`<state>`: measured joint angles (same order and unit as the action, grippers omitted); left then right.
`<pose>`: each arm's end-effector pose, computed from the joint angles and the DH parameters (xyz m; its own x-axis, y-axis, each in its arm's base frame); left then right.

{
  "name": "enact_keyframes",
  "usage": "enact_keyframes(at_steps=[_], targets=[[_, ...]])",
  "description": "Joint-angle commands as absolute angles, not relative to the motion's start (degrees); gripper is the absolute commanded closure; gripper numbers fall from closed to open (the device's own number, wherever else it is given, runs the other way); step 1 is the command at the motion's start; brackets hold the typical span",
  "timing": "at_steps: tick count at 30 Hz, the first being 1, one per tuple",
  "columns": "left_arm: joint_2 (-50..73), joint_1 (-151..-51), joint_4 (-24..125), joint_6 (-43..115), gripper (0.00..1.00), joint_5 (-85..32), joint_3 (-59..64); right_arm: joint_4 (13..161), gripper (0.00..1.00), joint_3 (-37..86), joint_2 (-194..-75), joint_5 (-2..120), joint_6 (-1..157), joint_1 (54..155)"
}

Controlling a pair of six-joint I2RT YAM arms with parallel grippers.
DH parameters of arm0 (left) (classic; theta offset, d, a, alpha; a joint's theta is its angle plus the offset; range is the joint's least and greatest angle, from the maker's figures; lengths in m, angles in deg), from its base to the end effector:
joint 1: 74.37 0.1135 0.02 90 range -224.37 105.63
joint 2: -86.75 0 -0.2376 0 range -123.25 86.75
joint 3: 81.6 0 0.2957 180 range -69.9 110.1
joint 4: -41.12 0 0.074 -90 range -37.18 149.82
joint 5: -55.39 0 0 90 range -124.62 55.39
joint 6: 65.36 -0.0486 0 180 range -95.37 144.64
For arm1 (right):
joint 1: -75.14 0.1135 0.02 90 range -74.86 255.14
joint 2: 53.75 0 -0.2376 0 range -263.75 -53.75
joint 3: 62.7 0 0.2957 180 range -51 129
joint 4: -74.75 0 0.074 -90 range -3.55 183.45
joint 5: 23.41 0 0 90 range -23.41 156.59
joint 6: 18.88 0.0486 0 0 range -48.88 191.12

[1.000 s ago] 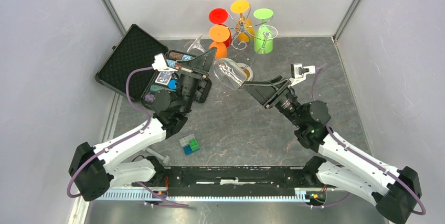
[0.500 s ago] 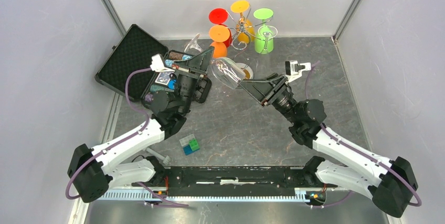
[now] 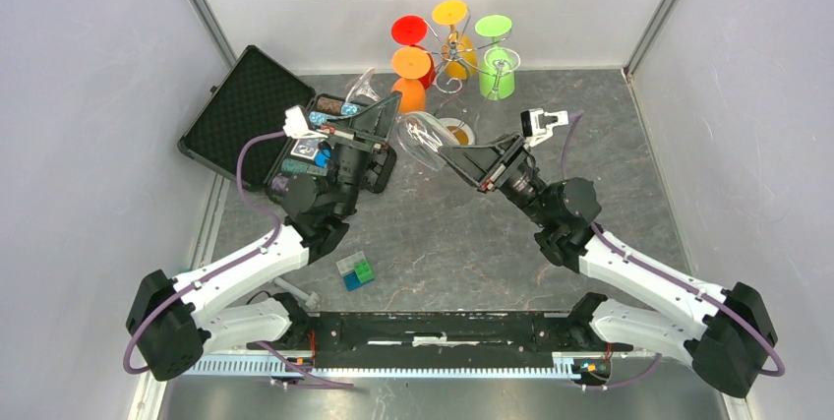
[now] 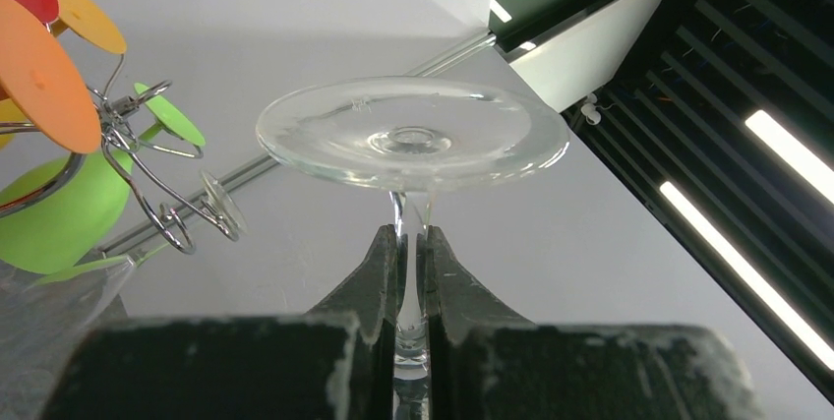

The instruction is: Take the wine glass off the wine glass rack

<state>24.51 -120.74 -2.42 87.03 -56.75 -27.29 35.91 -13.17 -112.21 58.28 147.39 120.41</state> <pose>0.2195 -0.2038 0.3523 -0.2206 -0.9582 -0.1823 0.5687 0.0255 -0.8221 0.2017 0.2136 0.3310 -0.6852 0.6741 -0.2757 -0.5287 -0.2000 0.8249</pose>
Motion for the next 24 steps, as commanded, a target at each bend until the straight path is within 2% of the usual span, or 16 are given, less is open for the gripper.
enact_keyframes(at_steps=[1,6,10,13,16,18,22,24], targets=[[25.4,-120.96,-7.91,86.51,0.98,-56.42,-27.2,41.63,0.69,-10.26,-112.18,60.69,150.46,120.6],[25.18,-120.95,-10.14,84.03,0.98,-56.32,-28.37,37.97,0.7,-12.04,-114.11,61.26,154.27,120.53],[24.03,-120.95,-17.04,82.58,0.98,-56.58,-30.61,33.97,0.84,-13.03,-115.03,61.48,155.73,120.64],[22.98,-120.95,-20.68,81.49,0.97,-56.43,-31.09,33.78,0.99,-13.18,-115.25,61.47,155.78,120.6],[22.93,-120.95,-21.09,80.63,0.92,-55.91,-31.05,33.59,1.0,-13.55,-114.94,61.92,155.13,120.59],[23.26,-120.95,-20.89,79.72,0.84,-55.42,-31.13,33.37,1.0,-13.69,-114.57,62.44,153.7,120.62],[24.76,-120.95,-19.43,77.46,0.61,-54.57,-31.22,32.92,1.0,-13.73,-113.67,63.99,150.66,120.58],[25.86,-120.98,-18.01,76.01,0.45,-53.39,-31.17,31.77,1.0,-13.82,-113.29,64.38,149.3,120.55]])
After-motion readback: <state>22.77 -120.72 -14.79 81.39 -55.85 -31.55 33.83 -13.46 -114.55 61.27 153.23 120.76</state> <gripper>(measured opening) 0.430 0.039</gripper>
